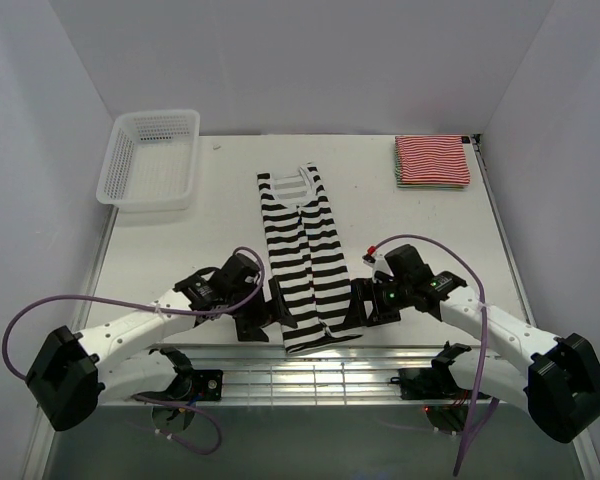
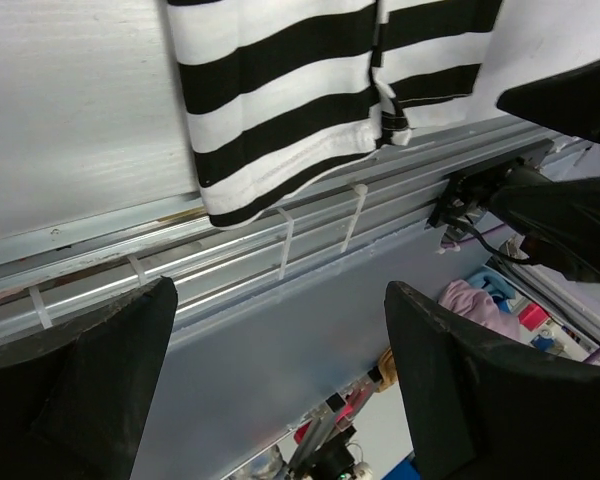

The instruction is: Fold and stack the tank tops

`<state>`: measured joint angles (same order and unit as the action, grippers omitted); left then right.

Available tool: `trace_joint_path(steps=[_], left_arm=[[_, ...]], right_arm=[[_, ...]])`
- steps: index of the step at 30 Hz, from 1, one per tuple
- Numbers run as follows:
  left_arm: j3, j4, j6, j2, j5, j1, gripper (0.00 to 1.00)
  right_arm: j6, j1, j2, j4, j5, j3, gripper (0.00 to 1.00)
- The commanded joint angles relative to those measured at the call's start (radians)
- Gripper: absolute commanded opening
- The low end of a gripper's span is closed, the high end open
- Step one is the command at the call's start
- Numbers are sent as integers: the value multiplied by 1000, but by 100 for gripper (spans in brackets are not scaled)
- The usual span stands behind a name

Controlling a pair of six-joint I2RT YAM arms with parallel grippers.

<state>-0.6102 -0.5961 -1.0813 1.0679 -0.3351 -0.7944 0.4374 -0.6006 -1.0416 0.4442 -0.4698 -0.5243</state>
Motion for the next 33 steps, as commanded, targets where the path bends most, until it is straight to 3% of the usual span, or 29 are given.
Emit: trace_joint_path(steps=[1,16,27,33], left_arm=[[33,48,-43,56,-36,-14,93],[150,205,-144,170,-50,-31,67],[135,291,-146,270,-76,-35,59],[113,311,-143,288,-82,-43,42]], right_arm=[[-5,12,5,-10,7,0,90],[-3,56,-28,-16,7,20,90],[15,59,-61,-81,-38,79,93],[35,58,-81,-131,-52,118,100]])
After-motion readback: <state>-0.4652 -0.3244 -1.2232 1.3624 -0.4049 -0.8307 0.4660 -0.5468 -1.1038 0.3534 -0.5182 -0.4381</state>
